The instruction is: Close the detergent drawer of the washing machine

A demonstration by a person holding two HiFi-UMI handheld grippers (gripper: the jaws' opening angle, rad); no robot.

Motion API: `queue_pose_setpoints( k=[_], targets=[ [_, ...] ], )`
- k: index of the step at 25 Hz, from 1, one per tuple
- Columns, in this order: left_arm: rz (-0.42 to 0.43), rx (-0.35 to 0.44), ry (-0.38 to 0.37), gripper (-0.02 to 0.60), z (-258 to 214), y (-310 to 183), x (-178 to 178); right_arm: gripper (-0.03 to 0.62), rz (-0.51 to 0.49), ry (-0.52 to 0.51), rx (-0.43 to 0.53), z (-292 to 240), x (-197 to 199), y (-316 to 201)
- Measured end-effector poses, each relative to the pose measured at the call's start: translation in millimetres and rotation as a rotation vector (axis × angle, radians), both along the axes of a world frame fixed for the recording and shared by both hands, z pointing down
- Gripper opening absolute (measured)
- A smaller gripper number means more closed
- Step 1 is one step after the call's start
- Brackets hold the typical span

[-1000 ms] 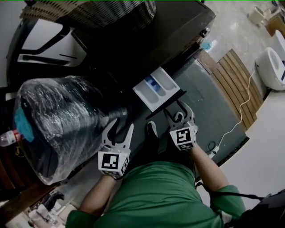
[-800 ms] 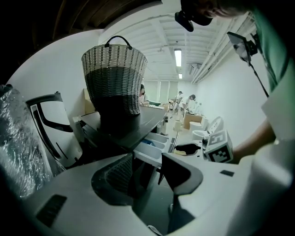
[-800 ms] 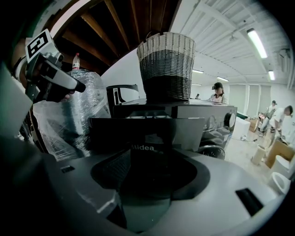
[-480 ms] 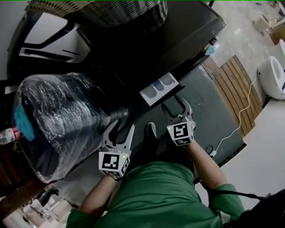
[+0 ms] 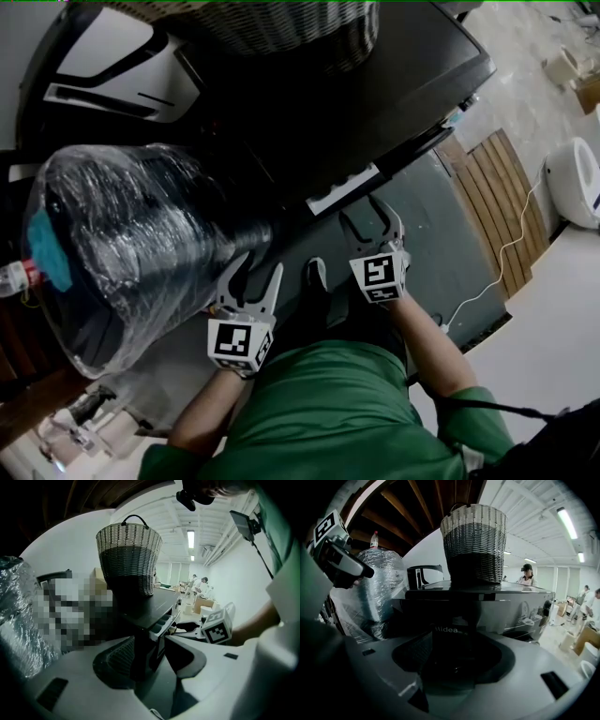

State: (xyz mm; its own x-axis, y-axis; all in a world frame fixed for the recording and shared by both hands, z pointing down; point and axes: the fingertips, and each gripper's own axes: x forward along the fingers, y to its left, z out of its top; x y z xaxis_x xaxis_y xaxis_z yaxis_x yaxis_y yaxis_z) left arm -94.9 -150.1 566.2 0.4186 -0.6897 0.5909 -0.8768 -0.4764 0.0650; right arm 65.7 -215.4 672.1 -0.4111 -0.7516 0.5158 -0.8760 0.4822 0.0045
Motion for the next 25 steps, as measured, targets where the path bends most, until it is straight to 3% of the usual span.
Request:
queue_pose_setpoints(
  k=[11, 25],
  targets=[
    [-0.034, -0.011, -0.009, 0.206, -3.8, -5.5, -10.5, 0.268, 0.003, 0.001, 0.006, -0.3, -17.4, -34.9],
    [-0.033, -0.020, -0.004, 0.206, 1.5, -6.4, -17.4, 0.282, 0.023, 0.015, 0.018, 2.3, -19.9, -38.0]
  ],
)
